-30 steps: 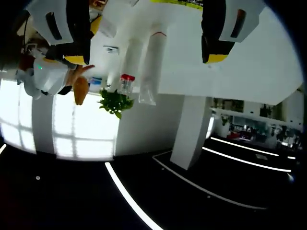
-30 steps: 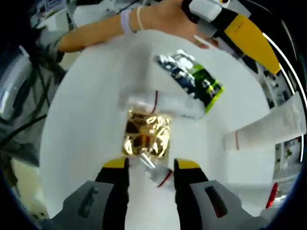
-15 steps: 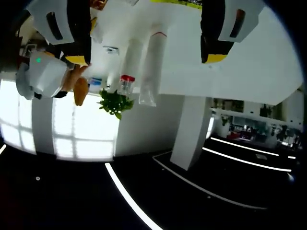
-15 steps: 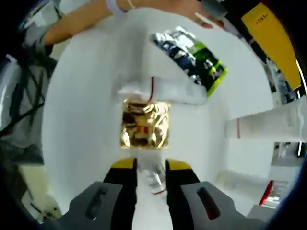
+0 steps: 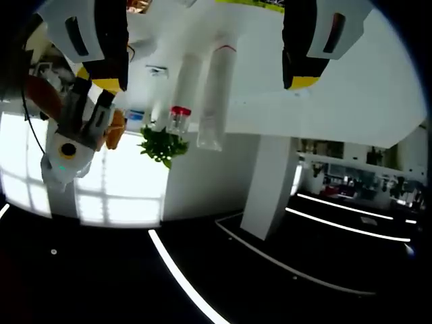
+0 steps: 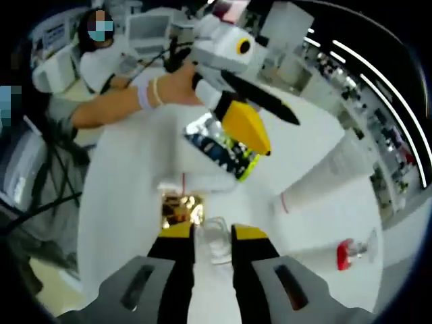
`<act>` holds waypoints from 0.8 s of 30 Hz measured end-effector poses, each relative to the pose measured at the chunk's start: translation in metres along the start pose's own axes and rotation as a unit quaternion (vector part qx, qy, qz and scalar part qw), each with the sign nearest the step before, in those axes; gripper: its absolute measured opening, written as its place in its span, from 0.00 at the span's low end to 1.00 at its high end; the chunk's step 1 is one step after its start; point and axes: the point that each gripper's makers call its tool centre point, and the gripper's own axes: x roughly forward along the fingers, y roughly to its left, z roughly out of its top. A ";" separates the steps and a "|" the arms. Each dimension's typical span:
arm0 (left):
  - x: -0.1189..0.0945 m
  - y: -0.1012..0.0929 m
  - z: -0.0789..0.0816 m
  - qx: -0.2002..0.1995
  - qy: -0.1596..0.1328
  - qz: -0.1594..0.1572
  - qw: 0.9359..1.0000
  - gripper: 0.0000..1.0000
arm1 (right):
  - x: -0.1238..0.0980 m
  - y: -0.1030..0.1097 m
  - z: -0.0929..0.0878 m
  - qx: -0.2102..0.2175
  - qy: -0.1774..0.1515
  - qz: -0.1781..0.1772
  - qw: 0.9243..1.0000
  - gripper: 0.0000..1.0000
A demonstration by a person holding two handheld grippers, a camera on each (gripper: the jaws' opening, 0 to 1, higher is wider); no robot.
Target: Arrange the skincare products in the storage area until every visible bottle or jar stands upright without overlapping.
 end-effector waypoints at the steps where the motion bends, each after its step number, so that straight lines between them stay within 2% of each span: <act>1: 0.000 0.000 0.000 0.000 0.000 0.000 1.000 0.97 | -0.004 -0.003 0.001 0.009 -0.015 -0.002 1.000 0.18; 6: 0.000 0.002 0.000 -0.001 0.000 0.001 1.000 0.97 | -0.018 -0.022 -0.003 0.069 -0.086 -0.016 0.994 0.18; 10: -0.001 0.000 -0.003 -0.002 0.001 0.001 1.000 0.97 | -0.020 -0.035 -0.018 0.107 -0.107 -0.024 0.988 0.18; 11: -0.001 0.000 -0.003 -0.002 0.002 0.001 1.000 0.97 | -0.020 -0.038 -0.022 0.127 -0.116 -0.030 0.985 0.18; 12: -0.001 0.000 -0.004 -0.001 0.004 0.002 1.000 0.97 | -0.022 -0.045 -0.018 0.124 -0.147 -0.045 0.980 0.18; 17: -0.001 0.000 -0.007 -0.001 0.008 0.003 1.000 0.97 | -0.029 -0.060 -0.026 0.165 -0.202 -0.056 0.964 0.18; 18: 0.000 0.000 -0.008 -0.002 0.009 0.003 1.000 0.97 | -0.031 -0.064 -0.028 0.176 -0.216 -0.060 0.958 0.18; 20: 0.000 0.000 -0.009 -0.001 0.011 0.004 1.000 0.97 | -0.032 -0.065 -0.028 0.177 -0.236 -0.062 0.954 0.18; 22: 0.001 0.001 -0.010 0.000 0.014 0.004 1.000 0.97 | -0.034 -0.070 -0.028 0.180 -0.269 -0.068 0.944 0.18; 24: 0.002 0.002 -0.010 0.000 0.016 0.005 1.000 0.97 | -0.034 -0.075 -0.029 0.185 -0.281 -0.074 0.939 0.18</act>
